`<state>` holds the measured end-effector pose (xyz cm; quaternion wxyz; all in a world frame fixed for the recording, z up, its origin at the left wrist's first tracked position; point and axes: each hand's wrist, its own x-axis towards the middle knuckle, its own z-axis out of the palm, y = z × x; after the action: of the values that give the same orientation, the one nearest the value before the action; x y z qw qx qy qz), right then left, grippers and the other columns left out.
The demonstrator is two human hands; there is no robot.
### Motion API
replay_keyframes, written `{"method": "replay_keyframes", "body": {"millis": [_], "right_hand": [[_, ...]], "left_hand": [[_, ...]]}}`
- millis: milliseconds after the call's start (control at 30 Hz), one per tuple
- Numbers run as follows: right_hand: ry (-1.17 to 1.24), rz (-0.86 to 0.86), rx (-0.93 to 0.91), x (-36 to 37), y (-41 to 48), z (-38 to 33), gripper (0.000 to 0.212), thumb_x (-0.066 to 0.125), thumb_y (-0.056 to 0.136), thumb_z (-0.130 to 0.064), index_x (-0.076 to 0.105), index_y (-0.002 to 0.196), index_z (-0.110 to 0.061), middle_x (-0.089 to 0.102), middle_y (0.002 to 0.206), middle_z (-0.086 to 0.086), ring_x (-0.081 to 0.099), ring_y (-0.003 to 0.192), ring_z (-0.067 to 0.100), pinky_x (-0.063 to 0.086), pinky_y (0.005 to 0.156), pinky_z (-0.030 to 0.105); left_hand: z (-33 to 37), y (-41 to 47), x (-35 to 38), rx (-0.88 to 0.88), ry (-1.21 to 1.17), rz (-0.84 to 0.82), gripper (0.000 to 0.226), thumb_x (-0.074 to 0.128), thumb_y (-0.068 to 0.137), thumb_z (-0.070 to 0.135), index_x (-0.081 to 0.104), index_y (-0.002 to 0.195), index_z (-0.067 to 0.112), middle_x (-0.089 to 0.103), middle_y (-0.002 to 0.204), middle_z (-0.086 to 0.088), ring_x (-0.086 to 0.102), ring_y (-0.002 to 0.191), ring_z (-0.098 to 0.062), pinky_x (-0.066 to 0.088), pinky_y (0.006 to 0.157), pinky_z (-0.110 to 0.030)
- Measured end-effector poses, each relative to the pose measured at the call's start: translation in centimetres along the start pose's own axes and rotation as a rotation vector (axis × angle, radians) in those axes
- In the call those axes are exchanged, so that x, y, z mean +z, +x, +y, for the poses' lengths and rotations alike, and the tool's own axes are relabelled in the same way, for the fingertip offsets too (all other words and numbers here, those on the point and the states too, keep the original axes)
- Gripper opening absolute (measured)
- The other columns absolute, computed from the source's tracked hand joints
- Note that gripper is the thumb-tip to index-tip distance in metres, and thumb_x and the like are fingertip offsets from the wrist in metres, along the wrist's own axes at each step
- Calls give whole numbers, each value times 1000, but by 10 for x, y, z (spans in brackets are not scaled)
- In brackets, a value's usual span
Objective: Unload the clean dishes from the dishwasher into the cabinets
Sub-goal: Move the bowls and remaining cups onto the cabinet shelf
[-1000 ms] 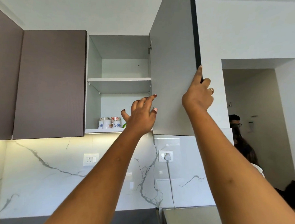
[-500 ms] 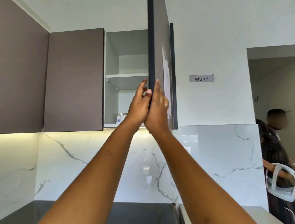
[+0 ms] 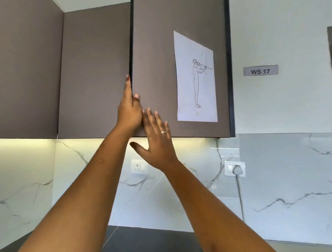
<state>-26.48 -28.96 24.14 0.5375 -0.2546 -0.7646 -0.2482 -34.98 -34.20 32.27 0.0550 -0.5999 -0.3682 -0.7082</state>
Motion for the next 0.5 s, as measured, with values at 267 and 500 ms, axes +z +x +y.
{"method": "replay_keyframes", "body": {"millis": [267,500], "right_hand": [[-365,52,-154,110,21,67,65,43,90,-45,25,149,-24,28,155,-2,24,143,20,15,115,43],[-513,57,-192,166,32,109,63,52,88,-40,36,145,-19,36,151,2,30,141,23,16,115,45]], "left_hand": [[-131,56,9,84,154,119,50,26,102,29,13,150,23,27,153,-4,32,138,-23,28,106,-27],[-218,79,45,234,818,88,60,12,97,44,3,151,18,4,159,-4,4,147,-25,8,116,-46]]}}
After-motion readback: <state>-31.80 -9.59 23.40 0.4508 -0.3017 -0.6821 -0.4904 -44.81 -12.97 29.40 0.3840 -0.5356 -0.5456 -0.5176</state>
